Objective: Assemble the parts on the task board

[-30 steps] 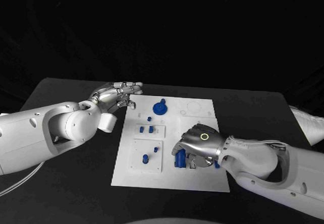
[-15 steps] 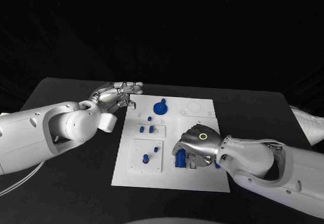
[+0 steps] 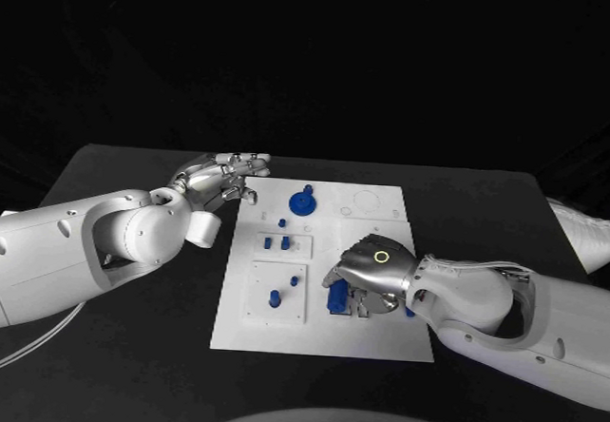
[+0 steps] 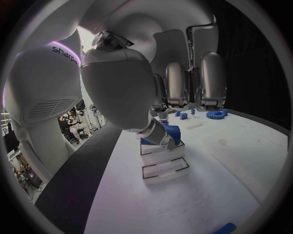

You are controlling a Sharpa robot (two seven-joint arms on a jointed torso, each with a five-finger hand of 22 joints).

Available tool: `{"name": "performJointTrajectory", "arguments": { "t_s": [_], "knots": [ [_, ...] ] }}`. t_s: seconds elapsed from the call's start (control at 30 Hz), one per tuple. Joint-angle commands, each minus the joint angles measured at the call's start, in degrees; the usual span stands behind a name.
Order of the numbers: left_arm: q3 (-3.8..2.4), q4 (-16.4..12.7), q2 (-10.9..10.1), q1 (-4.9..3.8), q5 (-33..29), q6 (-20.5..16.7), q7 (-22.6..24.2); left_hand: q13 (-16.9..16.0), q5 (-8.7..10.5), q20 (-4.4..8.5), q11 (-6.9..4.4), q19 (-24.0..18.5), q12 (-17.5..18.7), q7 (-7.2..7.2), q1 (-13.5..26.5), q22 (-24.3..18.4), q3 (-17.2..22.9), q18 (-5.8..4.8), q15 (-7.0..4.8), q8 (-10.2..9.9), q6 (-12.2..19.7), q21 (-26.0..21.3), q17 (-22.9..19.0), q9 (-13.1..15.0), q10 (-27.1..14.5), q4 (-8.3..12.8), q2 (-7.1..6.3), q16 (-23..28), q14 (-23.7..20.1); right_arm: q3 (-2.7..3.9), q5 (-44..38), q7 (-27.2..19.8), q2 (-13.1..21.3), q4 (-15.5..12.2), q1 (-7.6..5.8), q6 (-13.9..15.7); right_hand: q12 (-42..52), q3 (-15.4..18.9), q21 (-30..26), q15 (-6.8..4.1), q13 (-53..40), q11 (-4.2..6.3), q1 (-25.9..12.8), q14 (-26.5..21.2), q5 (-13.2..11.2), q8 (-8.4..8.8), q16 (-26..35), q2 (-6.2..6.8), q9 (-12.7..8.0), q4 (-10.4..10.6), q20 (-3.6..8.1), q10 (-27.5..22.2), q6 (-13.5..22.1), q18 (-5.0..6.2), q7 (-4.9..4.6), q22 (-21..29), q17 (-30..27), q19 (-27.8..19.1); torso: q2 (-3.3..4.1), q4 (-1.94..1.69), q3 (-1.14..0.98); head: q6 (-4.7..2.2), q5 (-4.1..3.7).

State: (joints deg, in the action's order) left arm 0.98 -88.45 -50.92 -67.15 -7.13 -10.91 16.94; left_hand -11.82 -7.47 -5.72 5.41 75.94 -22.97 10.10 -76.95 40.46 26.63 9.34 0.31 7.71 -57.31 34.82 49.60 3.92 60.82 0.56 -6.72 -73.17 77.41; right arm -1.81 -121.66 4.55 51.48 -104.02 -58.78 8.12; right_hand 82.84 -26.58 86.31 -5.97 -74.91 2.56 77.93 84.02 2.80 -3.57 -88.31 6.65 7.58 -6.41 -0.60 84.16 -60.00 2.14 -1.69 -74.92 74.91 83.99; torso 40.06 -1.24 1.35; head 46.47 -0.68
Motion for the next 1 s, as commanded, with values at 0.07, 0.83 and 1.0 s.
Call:
{"name": "performJointTrajectory", "arguments": {
  "t_s": [0.07, 0.83, 1.0],
  "knots": [
    [-0.03, -0.04, 0.16, 0.00, 0.16, 1.12, 0.16, -0.07, -0.14, -0.08, -0.08, -0.28, -0.24, 0.03, 0.40, -0.06, -0.37, 1.01, 0.04, 0.18, 0.46, -0.29, -0.06, -0.05, -0.46, -0.06, 0.05, 0.09, -0.33, -0.35, -0.07, -0.11, -0.03, 0.37, 0.44, -2.54, -0.38, -0.02, -0.36, -0.65, -10.13, 0.65, 0.46, 5.46, -0.06, 0.21, 0.04, 1.66, -1.31, -0.34, 0.74, 1.80, 3.79, -0.71, 0.66, -9.11, 12.89, 3.74, -0.04, -0.02, 0.01, -0.04, -0.11],
    [-0.02, 0.03, 0.18, 0.05, 0.16, 1.12, 0.11, -0.05, -0.15, -0.10, -0.06, -0.31, -0.31, 0.05, 0.36, -0.08, -0.36, 1.01, 0.06, 0.19, 0.57, -0.33, -0.13, -0.06, -0.59, -0.02, 0.07, 0.10, -0.36, -0.35, -0.85, 0.93, 1.29, -0.14, 0.44, -2.95, -0.26, -0.29, -0.46, -0.94, -10.21, 1.11, 1.07, 5.41, -0.04, -0.23, 0.22, 1.98, -1.96, -0.56, 1.12, 1.87, 5.58, -0.70, 1.24, -9.02, 12.69, 3.70, -0.04, 0.00, 0.00, 0.02, -0.25],
    [-0.02, 0.03, 0.18, 0.05, 0.16, 1.10, 0.10, -0.05, -0.15, -0.10, -0.06, -0.31, -0.31, 0.05, 0.36, -0.08, -0.36, 1.01, 0.06, 0.19, 0.57, -0.33, -0.13, -0.06, -0.59, -0.02, 0.07, 0.10, -0.36, -0.35, -1.01, 1.06, 1.48, -0.24, 0.44, -2.86, -0.24, -0.37, -0.49, -0.95, -10.22, 1.13, 1.23, 5.41, -0.03, -0.25, 0.22, 2.01, -1.97, -0.66, 1.14, 1.89, 5.49, -0.69, 1.34, -8.99, 12.70, 3.69, -0.02, 0.00, -0.01, 0.05, -0.31]
  ]
}}
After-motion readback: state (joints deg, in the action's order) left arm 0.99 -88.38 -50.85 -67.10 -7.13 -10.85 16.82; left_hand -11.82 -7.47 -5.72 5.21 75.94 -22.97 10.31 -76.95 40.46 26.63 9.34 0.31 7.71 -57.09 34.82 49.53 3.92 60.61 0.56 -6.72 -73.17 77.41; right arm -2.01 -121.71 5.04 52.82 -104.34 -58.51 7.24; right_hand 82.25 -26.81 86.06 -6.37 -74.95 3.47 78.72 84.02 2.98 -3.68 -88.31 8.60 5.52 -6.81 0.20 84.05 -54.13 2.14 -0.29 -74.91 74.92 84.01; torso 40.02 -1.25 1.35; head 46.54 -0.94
